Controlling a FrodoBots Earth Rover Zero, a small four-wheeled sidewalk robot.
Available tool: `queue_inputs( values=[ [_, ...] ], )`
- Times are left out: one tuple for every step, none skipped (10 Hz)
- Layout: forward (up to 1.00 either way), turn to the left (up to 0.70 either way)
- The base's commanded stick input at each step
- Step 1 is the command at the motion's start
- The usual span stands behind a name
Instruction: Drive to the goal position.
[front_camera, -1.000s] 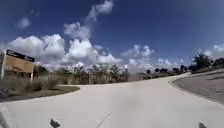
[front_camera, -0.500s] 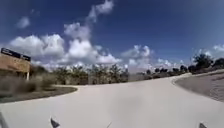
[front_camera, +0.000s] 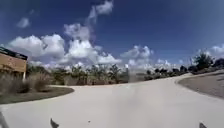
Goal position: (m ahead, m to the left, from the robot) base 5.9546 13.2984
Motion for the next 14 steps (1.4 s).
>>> queue_inputs(
  values=[
    [0.7,0.0],
    [0.7,0.0],
    [0.7,0.0],
    [0.7,0.0],
    [0.7,0.0],
    [0.7,0.0],
    [0.7,0.0],
    [0.7,0.0],
    [0.7,0.0],
    [0.7,0.0],
    [0.7,0.0],
    [0.7,0.0],
    [0.7,0.0],
    [0.7,0.0]
  ],
)
